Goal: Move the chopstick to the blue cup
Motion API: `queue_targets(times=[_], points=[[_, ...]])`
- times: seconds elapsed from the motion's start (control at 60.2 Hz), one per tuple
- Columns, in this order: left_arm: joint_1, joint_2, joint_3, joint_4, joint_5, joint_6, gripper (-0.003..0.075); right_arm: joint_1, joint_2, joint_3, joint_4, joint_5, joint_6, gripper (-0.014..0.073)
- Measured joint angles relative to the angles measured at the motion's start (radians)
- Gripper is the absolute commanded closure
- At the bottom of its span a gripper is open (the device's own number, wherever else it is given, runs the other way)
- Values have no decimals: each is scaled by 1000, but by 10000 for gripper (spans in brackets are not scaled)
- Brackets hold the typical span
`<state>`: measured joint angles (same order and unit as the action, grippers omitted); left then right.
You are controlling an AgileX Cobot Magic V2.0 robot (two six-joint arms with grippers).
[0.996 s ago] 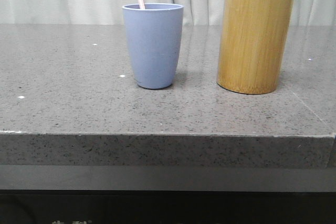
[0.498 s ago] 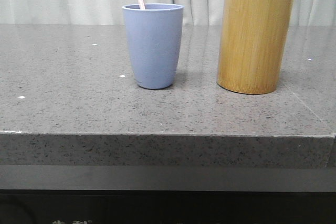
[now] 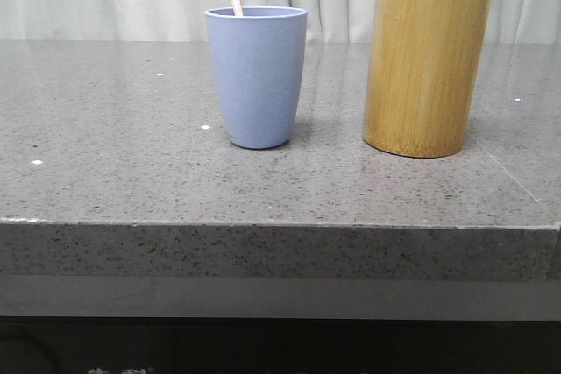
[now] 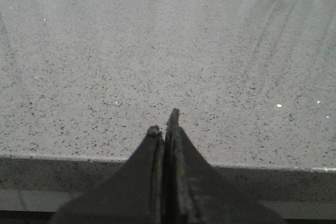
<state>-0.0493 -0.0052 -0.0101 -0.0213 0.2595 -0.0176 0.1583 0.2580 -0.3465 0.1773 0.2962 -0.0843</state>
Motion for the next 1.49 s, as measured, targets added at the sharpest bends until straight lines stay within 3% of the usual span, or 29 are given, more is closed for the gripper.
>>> queue_targets(times=[0.199, 1.046, 1.494], points=[[0, 0, 11, -2, -53, 0, 739, 0, 0, 0, 0, 0, -2, 673], [0, 0, 11, -2, -61, 0, 739, 0, 0, 8, 0, -1, -2, 673], [0, 0, 11, -2, -63, 0, 739, -154, -234, 344, -25, -78, -2, 673]])
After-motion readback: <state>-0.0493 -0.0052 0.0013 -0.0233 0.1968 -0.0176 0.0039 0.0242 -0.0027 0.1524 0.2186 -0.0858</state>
